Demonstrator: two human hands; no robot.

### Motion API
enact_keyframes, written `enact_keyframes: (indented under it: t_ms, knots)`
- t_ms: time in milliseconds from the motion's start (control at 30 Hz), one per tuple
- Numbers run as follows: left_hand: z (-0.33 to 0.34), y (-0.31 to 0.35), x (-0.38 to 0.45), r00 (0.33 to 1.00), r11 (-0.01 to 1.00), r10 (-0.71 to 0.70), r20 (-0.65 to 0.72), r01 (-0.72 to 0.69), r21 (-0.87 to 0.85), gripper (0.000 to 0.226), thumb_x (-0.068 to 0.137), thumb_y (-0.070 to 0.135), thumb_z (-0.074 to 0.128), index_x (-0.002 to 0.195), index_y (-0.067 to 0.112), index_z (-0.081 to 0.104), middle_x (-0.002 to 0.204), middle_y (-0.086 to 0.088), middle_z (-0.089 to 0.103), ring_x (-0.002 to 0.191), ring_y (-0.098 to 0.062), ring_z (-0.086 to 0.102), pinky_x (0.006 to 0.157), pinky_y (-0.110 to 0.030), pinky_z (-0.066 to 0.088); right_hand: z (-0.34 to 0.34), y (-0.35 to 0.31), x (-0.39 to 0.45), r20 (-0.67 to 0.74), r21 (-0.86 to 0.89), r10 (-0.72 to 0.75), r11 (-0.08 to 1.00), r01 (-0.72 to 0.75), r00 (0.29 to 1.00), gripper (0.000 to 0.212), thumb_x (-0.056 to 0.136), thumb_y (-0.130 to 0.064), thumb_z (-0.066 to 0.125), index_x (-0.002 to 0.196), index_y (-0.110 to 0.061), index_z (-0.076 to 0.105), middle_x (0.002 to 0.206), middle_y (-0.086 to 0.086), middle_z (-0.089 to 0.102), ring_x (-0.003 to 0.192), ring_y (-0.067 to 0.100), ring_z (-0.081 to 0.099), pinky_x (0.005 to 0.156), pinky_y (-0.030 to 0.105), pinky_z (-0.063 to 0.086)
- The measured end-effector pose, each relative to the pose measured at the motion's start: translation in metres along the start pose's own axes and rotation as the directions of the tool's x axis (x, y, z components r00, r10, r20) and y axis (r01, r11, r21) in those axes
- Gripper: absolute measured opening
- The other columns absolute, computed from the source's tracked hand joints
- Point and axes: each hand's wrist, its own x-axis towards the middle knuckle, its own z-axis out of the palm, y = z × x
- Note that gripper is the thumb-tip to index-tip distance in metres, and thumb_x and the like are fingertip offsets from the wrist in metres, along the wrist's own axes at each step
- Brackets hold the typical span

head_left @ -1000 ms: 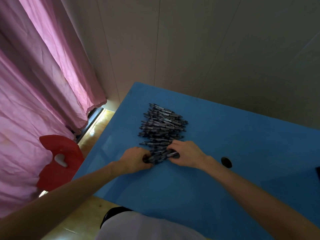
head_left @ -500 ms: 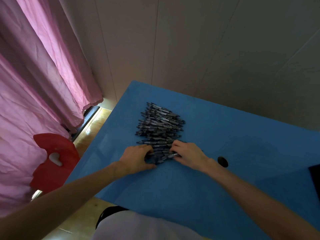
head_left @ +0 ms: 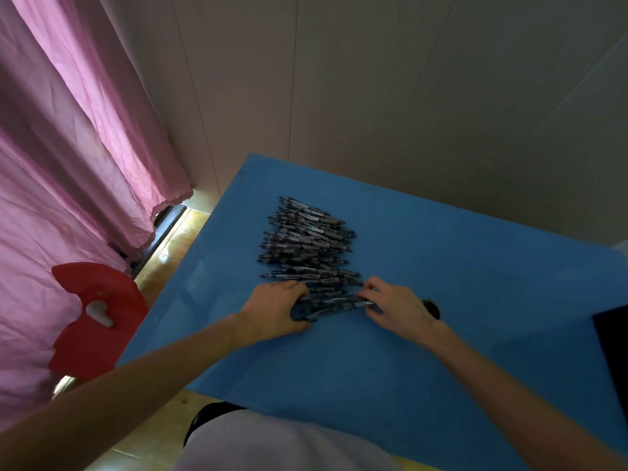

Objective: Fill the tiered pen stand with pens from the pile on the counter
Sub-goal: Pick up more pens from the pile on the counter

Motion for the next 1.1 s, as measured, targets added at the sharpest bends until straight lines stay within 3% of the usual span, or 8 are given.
enact_keyframes:
  t_ms: [233,433,567,667,733,833,1000,1100]
  knots:
    - [0.007,0.009,0.011,0.997,0.997,0.074,-0.009,-0.074,0.013,0.033,0.091,0.051,0.058,0.108,0.024,0.058,0.102,0.008,0.057,0.090,-0.016,0.059,0.065,-0.029,0.043,0.008,0.011,-0.039,-0.108,0.117,0.176,0.980,-0.164,0.978,0.022,0.086,-0.022,0.073,0.108,-0.021,0.071,0.103,-0.015,0.058,0.062,0.005,0.057,0.051,0.023,0.050]
    - [0.002,-0.002,0.011,0.978,0.973,0.208,0.008,-0.207,0.099,0.027,0.097,0.044,0.054,0.110,0.021,0.058,0.104,0.004,0.058,0.089,-0.018,0.061,0.060,-0.032,0.039,0.022,-0.007,-0.060,-0.180,0.289,0.335,0.917,-0.275,0.925,0.011,0.092,-0.018,0.070,0.103,-0.020,0.068,0.085,-0.027,0.048,0.068,0.000,0.052,0.059,0.011,0.037]
    - [-0.004,-0.011,0.007,0.943,0.926,0.332,0.007,-0.327,0.191,0.014,0.097,0.033,0.056,0.098,0.019,0.059,0.095,0.001,0.059,0.077,-0.021,0.062,0.054,-0.030,0.031,0.025,-0.015,-0.071,-0.177,0.417,0.454,0.838,-0.351,0.873,0.006,0.097,-0.019,0.066,0.097,-0.023,0.062,0.077,-0.017,0.053,0.068,0.008,0.054,0.057,0.018,0.037]
    - [-0.007,-0.021,-0.001,0.916,0.895,0.401,-0.018,-0.388,0.220,0.015,0.100,0.033,0.050,0.097,0.021,0.057,0.094,0.002,0.060,0.072,-0.020,0.062,0.049,-0.031,0.039,0.021,-0.021,-0.079,-0.173,0.465,0.528,0.788,-0.403,0.832,0.013,0.098,-0.019,0.064,0.089,-0.024,0.057,0.069,-0.009,0.052,0.064,0.015,0.052,0.052,0.021,0.035]
    - [-0.009,-0.028,-0.006,0.902,0.883,0.429,-0.041,-0.410,0.228,0.023,0.101,0.038,0.038,0.097,0.023,0.056,0.094,0.003,0.060,0.072,-0.018,0.063,0.048,-0.031,0.045,0.018,-0.023,-0.085,-0.175,0.457,0.551,0.779,-0.429,0.816,0.013,0.098,-0.020,0.064,0.089,-0.026,0.056,0.068,-0.010,0.053,0.062,0.015,0.052,0.050,0.020,0.035]
    - [-0.008,-0.041,-0.013,0.874,0.854,0.485,-0.020,-0.469,0.226,0.024,0.102,0.038,0.036,0.100,0.024,0.055,0.097,0.005,0.060,0.076,-0.016,0.062,0.048,-0.029,0.047,0.013,-0.021,-0.093,-0.127,0.391,0.586,0.771,-0.503,0.800,0.006,0.098,-0.025,0.062,0.095,-0.027,0.058,0.071,-0.014,0.054,0.059,0.010,0.053,0.052,0.017,0.033]
    - [-0.011,-0.067,-0.020,0.787,0.735,0.614,0.071,-0.602,0.312,0.025,0.101,0.032,0.040,0.114,0.026,0.061,0.107,0.007,0.063,0.087,-0.013,0.064,0.053,-0.026,0.051,0.010,-0.026,-0.092,0.042,0.080,0.554,0.828,-0.555,0.832,0.026,0.100,-0.032,0.056,0.122,-0.017,0.058,0.115,-0.004,0.052,0.066,0.014,0.051,0.059,0.027,0.036]
    - [-0.005,-0.063,-0.020,0.795,0.740,0.607,0.018,-0.573,0.351,0.020,0.097,0.028,0.059,0.115,0.024,0.062,0.109,0.004,0.063,0.086,-0.015,0.064,0.055,-0.027,0.051,0.005,-0.035,-0.084,0.026,0.057,0.540,0.839,-0.541,0.841,0.030,0.100,-0.032,0.054,0.124,-0.014,0.057,0.117,0.000,0.047,0.066,0.013,0.050,0.056,0.026,0.039]
